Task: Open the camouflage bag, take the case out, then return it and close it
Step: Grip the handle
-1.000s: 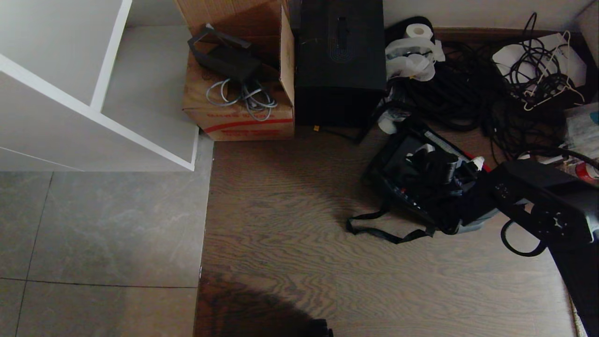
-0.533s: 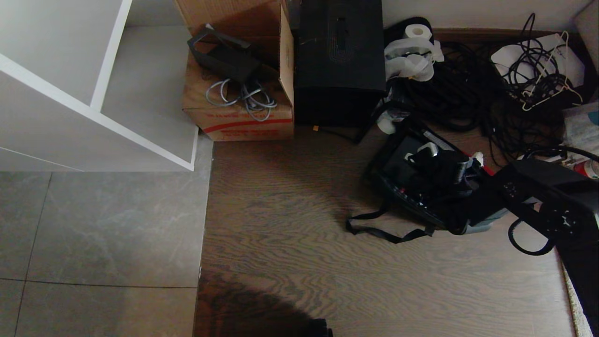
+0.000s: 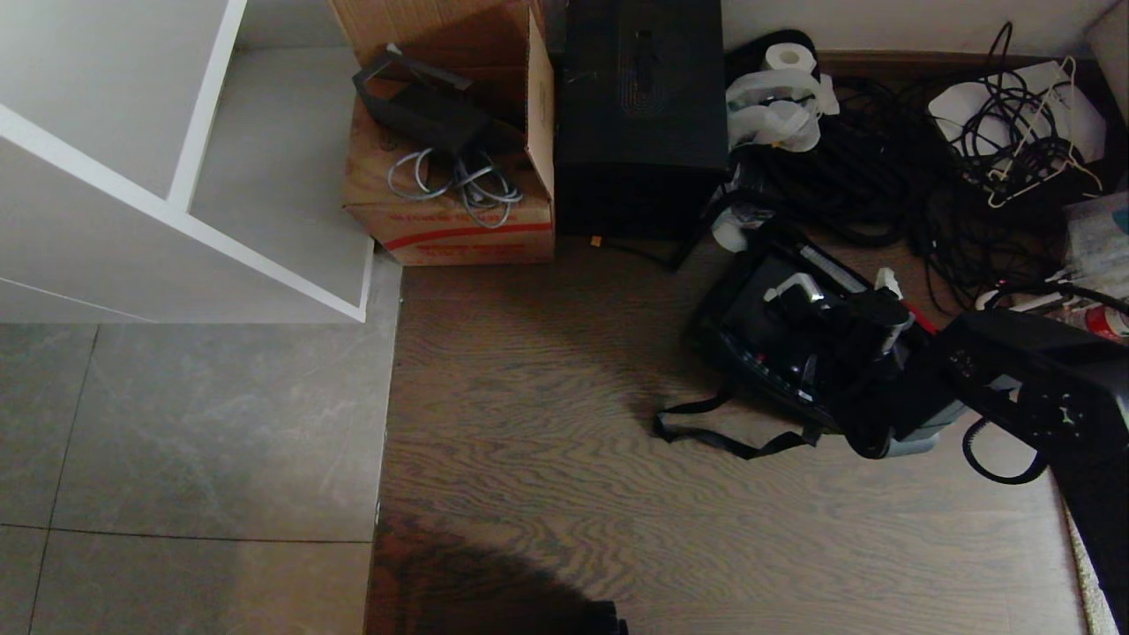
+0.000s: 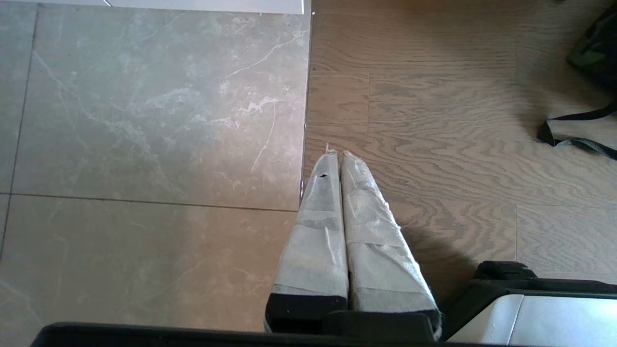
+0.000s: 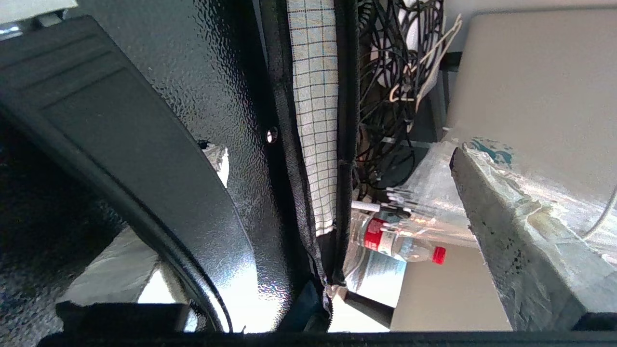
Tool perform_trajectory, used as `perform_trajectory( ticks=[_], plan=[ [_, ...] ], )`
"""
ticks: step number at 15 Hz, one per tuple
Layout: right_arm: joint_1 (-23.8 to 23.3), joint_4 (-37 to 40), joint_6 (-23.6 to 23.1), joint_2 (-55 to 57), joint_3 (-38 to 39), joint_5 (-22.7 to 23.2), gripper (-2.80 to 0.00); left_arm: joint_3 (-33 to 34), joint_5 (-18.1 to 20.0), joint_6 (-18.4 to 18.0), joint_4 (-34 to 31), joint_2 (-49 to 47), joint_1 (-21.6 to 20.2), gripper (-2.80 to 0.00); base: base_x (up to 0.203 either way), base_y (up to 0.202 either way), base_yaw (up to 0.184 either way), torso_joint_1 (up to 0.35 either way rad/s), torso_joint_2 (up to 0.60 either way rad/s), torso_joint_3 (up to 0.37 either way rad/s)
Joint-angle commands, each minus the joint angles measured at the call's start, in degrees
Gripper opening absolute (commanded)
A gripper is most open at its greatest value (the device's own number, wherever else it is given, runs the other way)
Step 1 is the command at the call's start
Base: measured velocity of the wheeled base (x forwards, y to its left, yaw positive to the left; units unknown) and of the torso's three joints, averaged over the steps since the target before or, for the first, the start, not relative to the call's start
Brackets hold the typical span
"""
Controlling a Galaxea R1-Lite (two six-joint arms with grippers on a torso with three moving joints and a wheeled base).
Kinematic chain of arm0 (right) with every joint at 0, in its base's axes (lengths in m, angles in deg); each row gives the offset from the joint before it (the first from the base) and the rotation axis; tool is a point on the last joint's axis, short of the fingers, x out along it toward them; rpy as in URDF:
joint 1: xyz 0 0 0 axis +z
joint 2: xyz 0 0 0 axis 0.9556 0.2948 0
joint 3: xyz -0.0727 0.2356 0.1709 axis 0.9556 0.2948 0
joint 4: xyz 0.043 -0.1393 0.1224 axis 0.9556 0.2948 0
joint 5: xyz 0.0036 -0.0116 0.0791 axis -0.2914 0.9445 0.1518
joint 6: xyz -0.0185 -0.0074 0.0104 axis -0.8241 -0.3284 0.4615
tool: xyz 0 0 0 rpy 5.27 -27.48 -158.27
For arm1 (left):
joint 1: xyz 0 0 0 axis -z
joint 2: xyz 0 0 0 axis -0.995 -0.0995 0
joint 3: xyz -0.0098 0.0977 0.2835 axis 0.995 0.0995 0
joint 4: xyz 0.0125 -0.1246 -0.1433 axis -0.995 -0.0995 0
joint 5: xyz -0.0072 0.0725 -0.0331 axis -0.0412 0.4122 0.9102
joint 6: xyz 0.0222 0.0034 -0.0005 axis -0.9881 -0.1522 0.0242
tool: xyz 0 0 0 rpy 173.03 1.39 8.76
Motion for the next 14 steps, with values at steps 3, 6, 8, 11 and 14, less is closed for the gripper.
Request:
perform_trajectory(
  ticks=[3, 6, 8, 11, 14],
  plan=[
    [-0.2, 0.6, -1.9, 2.3, -1.1, -2.2, -2.80, 0.0, 0.0, 0.0, 0.0, -0.1, 0.0, -2.80, 0.000, 0.000, 0.000, 0.000, 0.00, 0.000],
    [-0.1, 0.5, -1.7, 2.8, -0.9, -3.6, -2.80, 0.0, 0.0, 0.0, 0.0, -0.1, 0.0, -2.80, 0.000, 0.000, 0.000, 0.000, 0.00, 0.000],
    [0.4, 0.1, -1.9, 3.2, -0.7, -5.7, -2.80, 0.0, 0.0, 0.0, 0.0, -0.1, 0.0, -2.80, 0.000, 0.000, 0.000, 0.000, 0.00, 0.000],
    [2.2, -1.9, -1.4, 2.7, 2.4, -8.7, -2.80, 0.0, 0.0, 0.0, 0.0, -0.1, 0.0, -2.80, 0.000, 0.000, 0.000, 0.000, 0.00, 0.000],
    [5.1, -3.4, 0.3, 2.3, 3.9, -12.1, -2.80, 0.0, 0.0, 0.0, 0.0, -0.1, 0.0, -2.80, 0.000, 0.000, 0.000, 0.000, 0.00, 0.000]
  ],
)
